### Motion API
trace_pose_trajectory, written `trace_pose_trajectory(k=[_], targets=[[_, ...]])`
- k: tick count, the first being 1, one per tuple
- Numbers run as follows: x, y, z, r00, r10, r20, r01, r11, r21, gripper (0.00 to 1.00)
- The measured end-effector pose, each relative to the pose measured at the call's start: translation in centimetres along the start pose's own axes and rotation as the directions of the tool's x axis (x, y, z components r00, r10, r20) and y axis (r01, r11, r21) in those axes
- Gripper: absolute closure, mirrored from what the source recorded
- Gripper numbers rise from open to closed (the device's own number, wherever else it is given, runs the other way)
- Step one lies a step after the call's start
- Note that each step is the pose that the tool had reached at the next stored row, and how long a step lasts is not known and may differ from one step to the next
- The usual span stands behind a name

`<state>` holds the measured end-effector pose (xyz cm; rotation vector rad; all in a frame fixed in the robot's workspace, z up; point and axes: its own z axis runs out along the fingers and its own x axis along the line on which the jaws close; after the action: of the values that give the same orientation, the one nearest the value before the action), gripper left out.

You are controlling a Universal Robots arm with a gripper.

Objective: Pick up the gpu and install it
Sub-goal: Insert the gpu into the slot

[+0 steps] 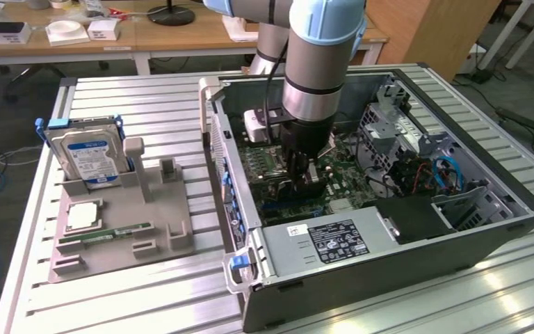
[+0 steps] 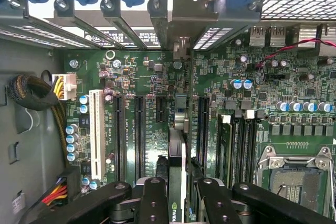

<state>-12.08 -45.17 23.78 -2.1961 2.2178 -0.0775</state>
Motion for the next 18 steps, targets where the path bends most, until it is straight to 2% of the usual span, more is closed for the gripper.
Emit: trace_pose_trajectory(k=[18], targets=[[0.0, 0.07, 0.29, 1.0, 0.0, -0.0001, 0.0, 1.0, -0.0001, 0.74]])
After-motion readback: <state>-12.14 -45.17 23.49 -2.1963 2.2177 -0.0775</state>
